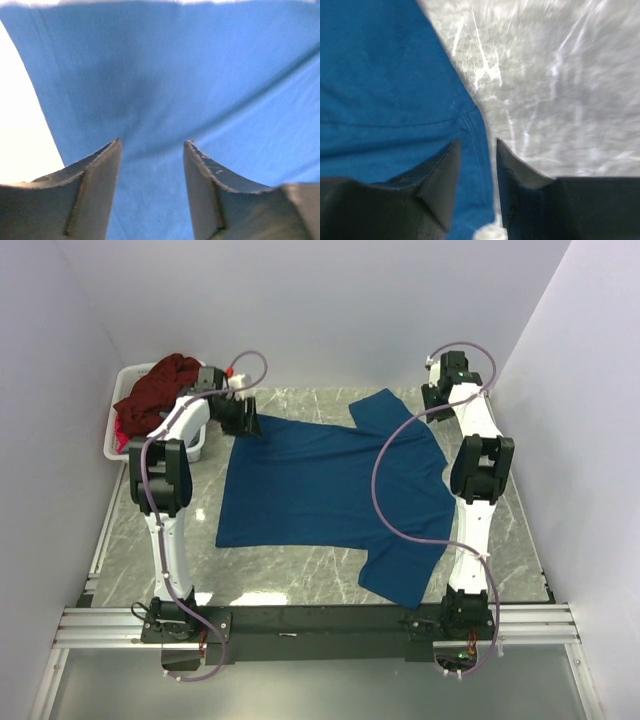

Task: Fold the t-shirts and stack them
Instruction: Flatten the tshirt out

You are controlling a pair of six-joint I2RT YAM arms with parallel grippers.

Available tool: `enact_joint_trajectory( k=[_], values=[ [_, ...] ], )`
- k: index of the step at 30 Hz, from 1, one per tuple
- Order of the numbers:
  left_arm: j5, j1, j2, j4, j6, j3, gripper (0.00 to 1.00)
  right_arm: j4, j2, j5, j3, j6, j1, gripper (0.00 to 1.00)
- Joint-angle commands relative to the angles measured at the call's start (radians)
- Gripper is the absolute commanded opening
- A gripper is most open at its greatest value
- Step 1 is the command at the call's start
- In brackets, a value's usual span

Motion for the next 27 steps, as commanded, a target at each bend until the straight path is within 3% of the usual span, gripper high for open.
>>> enact_joint_trajectory(
  k=[1, 2, 5, 12, 17, 27],
  values=[
    [-0.014, 0.001, 0.065, 0.001, -0.002, 0.144, 0.57, -0.071, -0.048, 0.043, 0.039, -0.152, 0.034, 0.37],
    [-0.014, -0.001, 0.085, -0.012, -0.002, 0.186, 0.56, -0.094, -0.039, 0.04, 0.05, -0.18, 0.039, 0.22],
    [-0.031, -0.004, 0.132, -0.022, -0.002, 0.212, 0.46, -0.172, -0.004, 0.043, 0.066, -0.277, 0.073, 0.0],
    [-0.086, -0.019, 0.193, -0.032, 0.001, 0.227, 0.41, -0.195, 0.031, 0.107, -0.019, -0.357, 0.119, 0.0],
    [-0.154, -0.019, 0.246, -0.058, 0.004, 0.267, 0.41, -0.165, 0.097, 0.205, 0.032, -0.381, 0.123, 0.0],
    [-0.299, 0.005, 0.341, -0.064, -0.071, 0.342, 0.42, 0.119, 0.16, 0.425, 0.026, -0.493, 0.153, 0.0]
  ],
)
